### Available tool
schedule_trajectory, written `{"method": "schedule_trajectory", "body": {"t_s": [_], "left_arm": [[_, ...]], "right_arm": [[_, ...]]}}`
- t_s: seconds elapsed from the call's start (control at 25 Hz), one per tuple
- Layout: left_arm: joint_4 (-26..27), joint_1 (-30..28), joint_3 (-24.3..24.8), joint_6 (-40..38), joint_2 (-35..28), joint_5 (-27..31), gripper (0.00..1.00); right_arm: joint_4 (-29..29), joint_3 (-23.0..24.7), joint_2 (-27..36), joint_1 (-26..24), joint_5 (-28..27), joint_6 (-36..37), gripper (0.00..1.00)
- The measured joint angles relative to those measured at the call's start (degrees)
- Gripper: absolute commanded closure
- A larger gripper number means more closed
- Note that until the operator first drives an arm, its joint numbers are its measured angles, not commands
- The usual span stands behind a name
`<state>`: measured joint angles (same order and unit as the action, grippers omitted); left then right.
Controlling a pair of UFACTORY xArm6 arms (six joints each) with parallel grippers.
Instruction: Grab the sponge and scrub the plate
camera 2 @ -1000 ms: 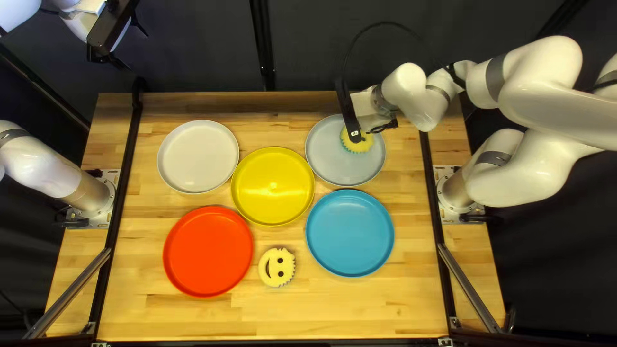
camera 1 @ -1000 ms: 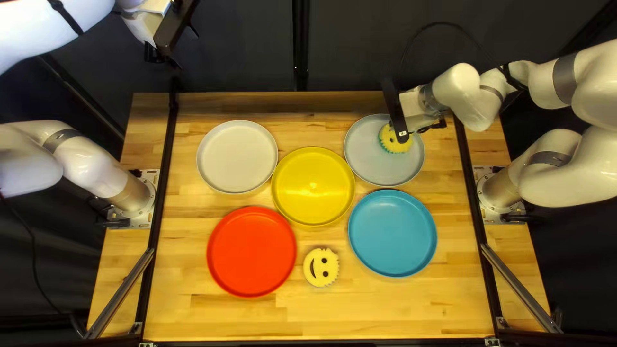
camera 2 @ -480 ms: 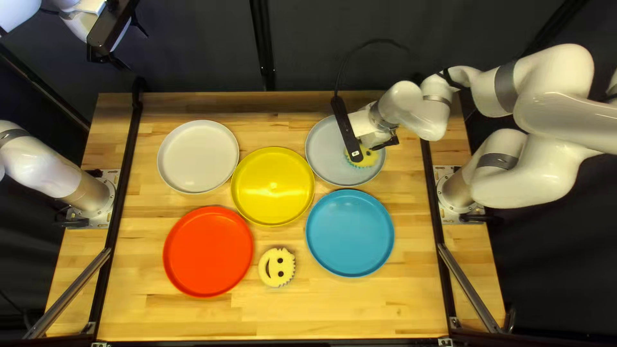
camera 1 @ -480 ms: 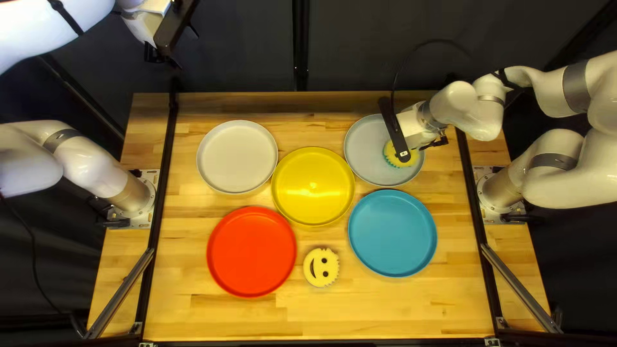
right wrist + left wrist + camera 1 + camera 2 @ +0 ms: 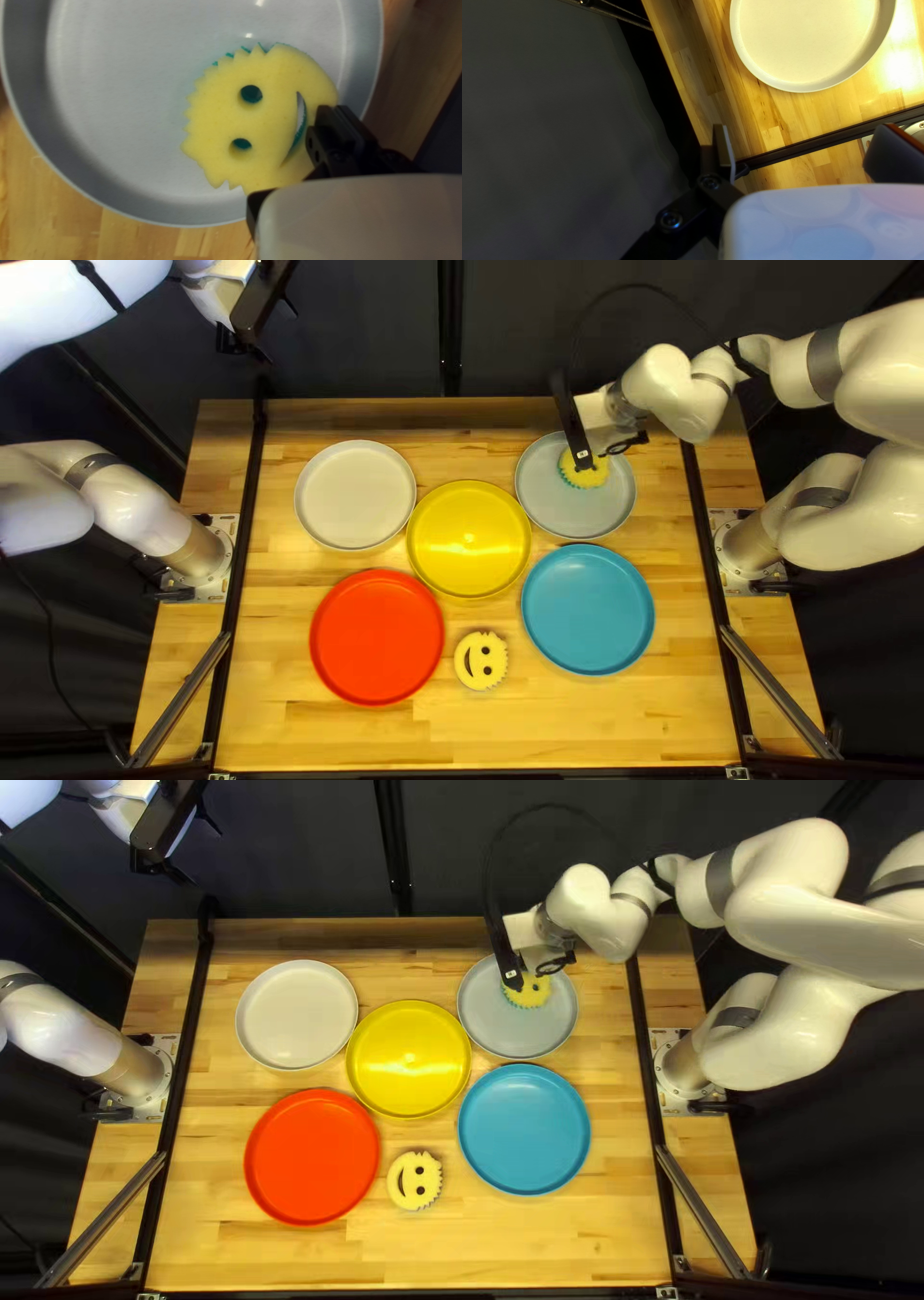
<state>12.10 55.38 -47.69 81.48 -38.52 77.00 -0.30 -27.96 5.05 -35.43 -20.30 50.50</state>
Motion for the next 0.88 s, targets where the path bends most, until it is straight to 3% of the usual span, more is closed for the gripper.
{"method": "schedule_trajectory", "body": {"t_s": [0.2, 0.4, 0.88], "left_arm": [[0.0, 0.0, 0.0, 0.0, 0.0, 0.0, 0.00], [0.0, 0.0, 0.0, 0.0, 0.0, 0.0, 0.00], [0.0, 0.0, 0.0, 0.0, 0.0, 0.0, 0.00]], "right_arm": [[-0.2, 2.0, 1.7, 0.8, -0.1, -1.2, 1.00], [-2.7, 6.2, 6.1, 3.9, -0.8, -5.9, 1.00], [-8.9, 11.1, 12.2, 10.5, -4.8, -16.9, 1.00]]}}
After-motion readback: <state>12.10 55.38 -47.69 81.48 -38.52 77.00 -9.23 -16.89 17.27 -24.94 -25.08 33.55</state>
